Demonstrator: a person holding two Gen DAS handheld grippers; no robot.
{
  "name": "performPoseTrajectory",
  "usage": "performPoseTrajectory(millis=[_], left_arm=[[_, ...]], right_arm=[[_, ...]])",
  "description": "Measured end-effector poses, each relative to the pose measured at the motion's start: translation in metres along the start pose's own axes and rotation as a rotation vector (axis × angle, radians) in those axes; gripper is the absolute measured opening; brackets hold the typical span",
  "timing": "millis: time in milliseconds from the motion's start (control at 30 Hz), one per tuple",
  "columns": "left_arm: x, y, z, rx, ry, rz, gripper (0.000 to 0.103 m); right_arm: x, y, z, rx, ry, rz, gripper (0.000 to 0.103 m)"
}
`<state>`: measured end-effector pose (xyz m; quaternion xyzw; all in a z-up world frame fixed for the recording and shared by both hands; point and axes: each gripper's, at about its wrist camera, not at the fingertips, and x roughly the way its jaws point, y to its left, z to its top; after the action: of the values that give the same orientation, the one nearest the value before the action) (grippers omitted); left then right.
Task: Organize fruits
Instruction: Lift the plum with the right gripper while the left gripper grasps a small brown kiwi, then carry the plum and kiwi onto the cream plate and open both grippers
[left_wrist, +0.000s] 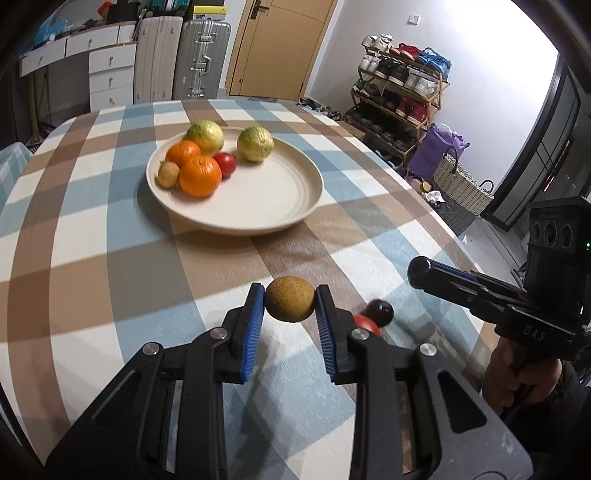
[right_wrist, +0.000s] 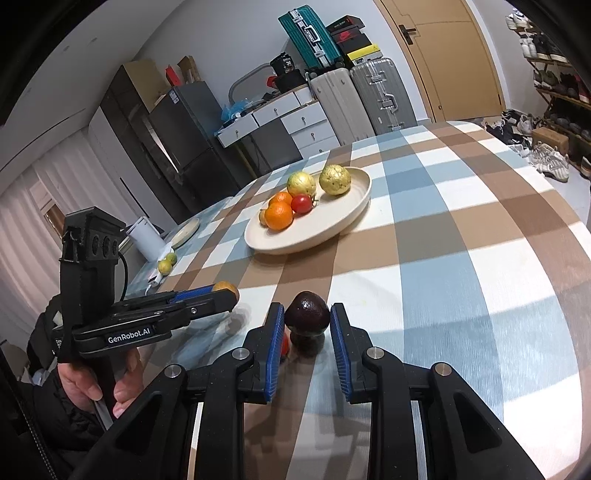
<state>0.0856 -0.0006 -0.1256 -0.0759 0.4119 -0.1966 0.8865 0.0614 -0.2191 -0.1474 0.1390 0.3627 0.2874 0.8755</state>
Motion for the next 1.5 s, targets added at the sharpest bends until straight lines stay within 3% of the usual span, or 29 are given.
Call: performPoseTrajectory(millis=[700,933,1233,1500], left_arm=[[0.034,0.017,0.092,-0.002,-0.054,-0.009,0.025],[0.065,0.026,0.124,0.006,-0.024,-0.004,0.025],[0.109,0.027,0.139,0.020,0.021,-0.001,0.025],[0.132,0.030,0.145,0.025,0.044,0.005,0.025]], right_arm=[[0.050,0.002,0.087,-0.095,-0.011,0.016,0.026],[0.080,-0.010,0.115,-0.079,0.012,0.015,0.026],[0.115,-0.030,0.143,-0.045,0.045,0.016,0.026],[0.144,-0.042,0.146,-0.037,0.106,0.013,0.026]])
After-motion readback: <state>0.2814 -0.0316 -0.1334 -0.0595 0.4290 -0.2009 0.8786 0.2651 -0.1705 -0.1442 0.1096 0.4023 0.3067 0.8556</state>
